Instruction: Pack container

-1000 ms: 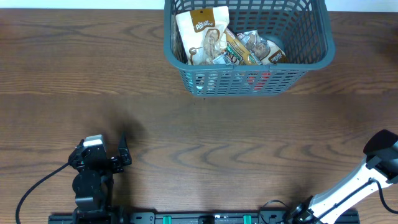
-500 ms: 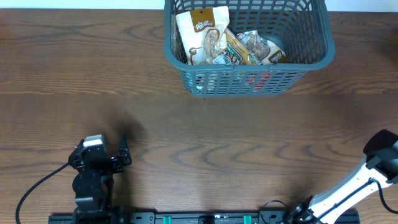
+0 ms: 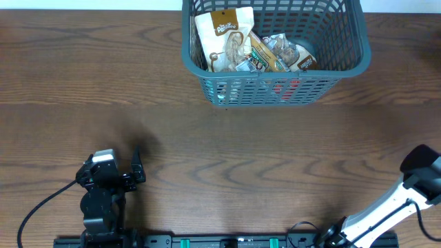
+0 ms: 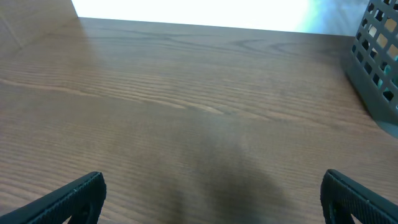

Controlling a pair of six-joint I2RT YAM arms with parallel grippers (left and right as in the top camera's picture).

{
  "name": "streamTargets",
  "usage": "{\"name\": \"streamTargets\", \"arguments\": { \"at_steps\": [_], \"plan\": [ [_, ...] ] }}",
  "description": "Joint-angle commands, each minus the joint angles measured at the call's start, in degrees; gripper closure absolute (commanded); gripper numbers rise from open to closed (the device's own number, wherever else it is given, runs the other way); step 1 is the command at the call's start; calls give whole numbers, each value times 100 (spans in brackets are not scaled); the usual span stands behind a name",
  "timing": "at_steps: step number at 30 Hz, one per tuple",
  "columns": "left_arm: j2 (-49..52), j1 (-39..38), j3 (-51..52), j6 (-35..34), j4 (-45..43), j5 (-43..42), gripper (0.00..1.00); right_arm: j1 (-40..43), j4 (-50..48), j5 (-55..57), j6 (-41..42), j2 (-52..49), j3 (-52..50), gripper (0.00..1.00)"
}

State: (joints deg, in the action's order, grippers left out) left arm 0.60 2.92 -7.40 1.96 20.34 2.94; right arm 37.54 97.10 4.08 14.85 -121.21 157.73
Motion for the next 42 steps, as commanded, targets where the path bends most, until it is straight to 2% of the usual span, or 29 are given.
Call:
{"name": "streamTargets", "arguments": {
  "at_steps": [1,5,7,10,13,19,23,27,30,34,42],
  "plan": [
    [-42,28,122,37,15,-83,1,-422,15,-2,-31,866,-44,1],
    [-42,28,122,37,15,-83,1,-1209,-361,573,-39,1672,-647,1],
    [-42,28,122,37,15,-83,2,-1670,-636,1025,-33,2159,-1235,1],
    [-42,28,122,37,15,-83,1,-2264,-1307,1113,-31,2911,-2332,1],
    [-42,28,122,37,15,-83,1,-2741,-2358,977,68,3759,-3630,1],
    [-42,28,122,37,15,-83,1,-3390,-5110,658,531,5692,-6605,1],
    [-42,28,122,37,15,-83,1,-3528,-6920,439,527,6992,-8673,1],
    [-42,28,122,37,15,-83,2,-3539,-8293,400,490,8129,-10478,1],
    [-42,28,122,37,15,-83,1,-3539,-9121,254,85,8859,-11628,1],
    [-42,28,122,37,15,-83,1,-3539,-9855,-76,-769,9466,-12745,1],
    [-42,28,122,37,15,-83,1,-3580,-10043,-90,-977,10179,-14362,1]
  ]
}}
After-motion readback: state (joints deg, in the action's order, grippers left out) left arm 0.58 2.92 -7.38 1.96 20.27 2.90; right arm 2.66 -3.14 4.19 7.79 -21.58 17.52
